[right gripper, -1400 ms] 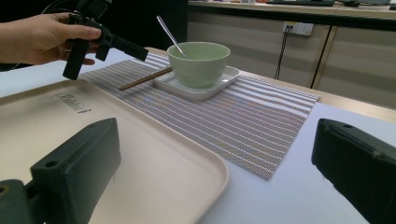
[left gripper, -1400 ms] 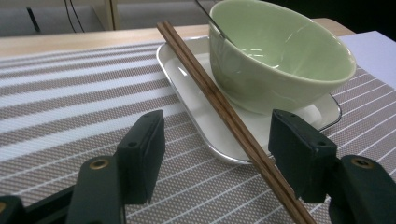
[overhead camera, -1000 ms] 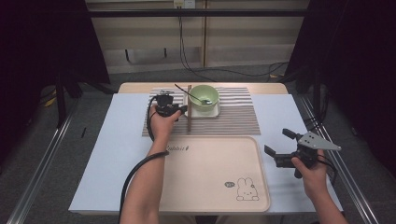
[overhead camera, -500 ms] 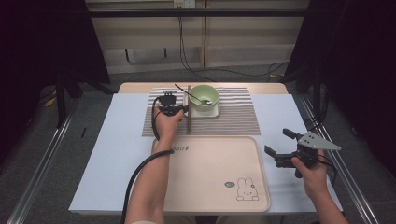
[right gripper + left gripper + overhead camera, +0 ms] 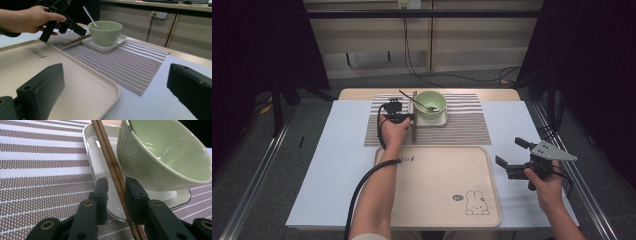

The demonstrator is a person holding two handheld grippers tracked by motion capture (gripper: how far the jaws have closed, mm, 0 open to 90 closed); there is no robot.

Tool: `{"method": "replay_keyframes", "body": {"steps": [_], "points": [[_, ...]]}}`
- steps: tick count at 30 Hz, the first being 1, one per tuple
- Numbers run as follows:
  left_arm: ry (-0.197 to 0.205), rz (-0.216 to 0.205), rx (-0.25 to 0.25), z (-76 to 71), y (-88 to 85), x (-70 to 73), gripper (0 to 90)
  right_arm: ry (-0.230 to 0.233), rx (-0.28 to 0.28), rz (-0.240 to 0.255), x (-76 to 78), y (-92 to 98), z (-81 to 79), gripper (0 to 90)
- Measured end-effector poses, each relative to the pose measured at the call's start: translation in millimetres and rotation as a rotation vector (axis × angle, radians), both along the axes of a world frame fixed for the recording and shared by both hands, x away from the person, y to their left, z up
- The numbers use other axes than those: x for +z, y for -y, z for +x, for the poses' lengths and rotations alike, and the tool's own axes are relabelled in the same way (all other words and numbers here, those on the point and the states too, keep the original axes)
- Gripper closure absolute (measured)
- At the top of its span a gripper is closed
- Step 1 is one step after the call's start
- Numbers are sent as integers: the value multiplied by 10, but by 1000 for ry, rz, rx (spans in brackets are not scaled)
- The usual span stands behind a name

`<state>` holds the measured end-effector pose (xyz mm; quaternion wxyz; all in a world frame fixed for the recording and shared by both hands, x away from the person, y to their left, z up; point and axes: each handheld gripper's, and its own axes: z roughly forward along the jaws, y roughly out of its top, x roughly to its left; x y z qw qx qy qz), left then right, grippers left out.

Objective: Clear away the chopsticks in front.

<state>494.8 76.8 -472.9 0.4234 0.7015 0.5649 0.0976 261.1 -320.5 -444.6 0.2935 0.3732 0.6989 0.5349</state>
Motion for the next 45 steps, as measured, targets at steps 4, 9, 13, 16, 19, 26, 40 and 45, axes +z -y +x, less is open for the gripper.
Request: {"method": "replay_keyframes", "body": {"steps": [4, 9, 13, 16, 19, 26, 40, 45], "points": [[-9, -1, 3, 7, 9, 6, 722, -1, 3, -4, -3, 5, 3, 12], [-19, 0, 1, 14, 32, 1, 724, 1, 4, -8, -1, 6, 6, 11], [-23, 2, 18, 16, 50, -4, 746, 1, 0, -2, 2, 4, 3, 11], [-31, 1, 22, 16, 63, -3, 763, 4, -1, -1, 2, 4, 5, 11], [-37, 9, 40, 20, 63, -1, 772, 2, 1, -1, 3, 5, 4, 11], [-48, 9, 78, 24, 94, 9, 799, 10, 4, -7, 6, 9, 8, 11], [-72, 3, 135, 25, 149, -19, 842, 9, 3, -1, 12, 14, 2, 11], [-76, -7, 171, 17, 152, -11, 858, 2, -2, 4, 14, 27, 0, 11]]}}
